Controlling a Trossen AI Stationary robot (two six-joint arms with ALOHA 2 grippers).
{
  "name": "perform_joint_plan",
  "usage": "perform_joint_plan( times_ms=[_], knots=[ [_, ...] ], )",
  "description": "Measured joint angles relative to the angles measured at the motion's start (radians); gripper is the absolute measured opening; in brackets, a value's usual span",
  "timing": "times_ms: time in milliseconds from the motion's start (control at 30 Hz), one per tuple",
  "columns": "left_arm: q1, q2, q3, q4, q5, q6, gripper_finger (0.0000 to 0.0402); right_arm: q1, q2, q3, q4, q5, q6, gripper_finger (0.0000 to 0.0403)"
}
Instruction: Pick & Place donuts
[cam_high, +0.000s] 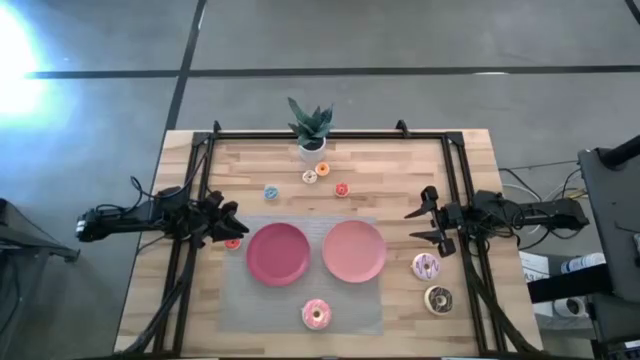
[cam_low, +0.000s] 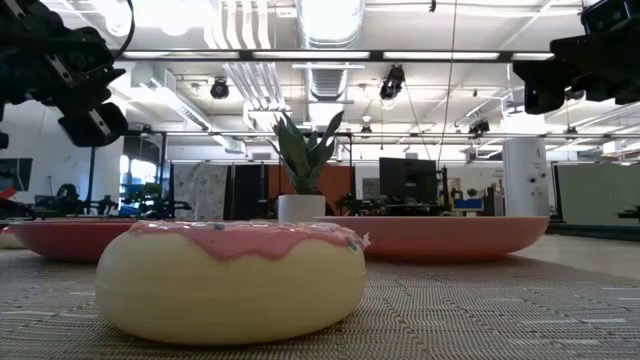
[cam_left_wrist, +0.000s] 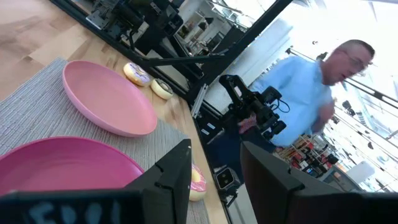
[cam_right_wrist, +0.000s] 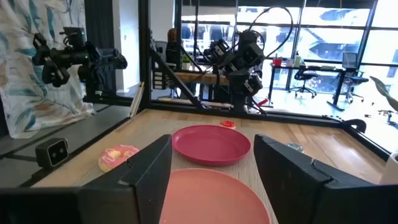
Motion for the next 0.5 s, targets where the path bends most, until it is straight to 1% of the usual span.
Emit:
perform_joint_plan(
  times_ms=[200,233,267,500],
  knots=[
    [0.000,0.000,0.000,0.000,0.000,0.000,0.0113,0.000,0.000,0.000,0.004,0.000,0.005,0.0219],
    [0.000,0.000,0.000,0.000,0.000,0.000,0.0113,0.000,0.000,0.000,0.008,-0.004,0.038,0.0219],
    [0.000,0.000,0.000,0.000,0.000,0.000,0.0113,0.000,0.000,0.000,0.010,-0.010,0.105,0.0219],
    [0.000,0.000,0.000,0.000,0.000,0.000,0.0113,0.000,0.000,0.000,0.016,-0.009,0.730,0.0219]
  ],
)
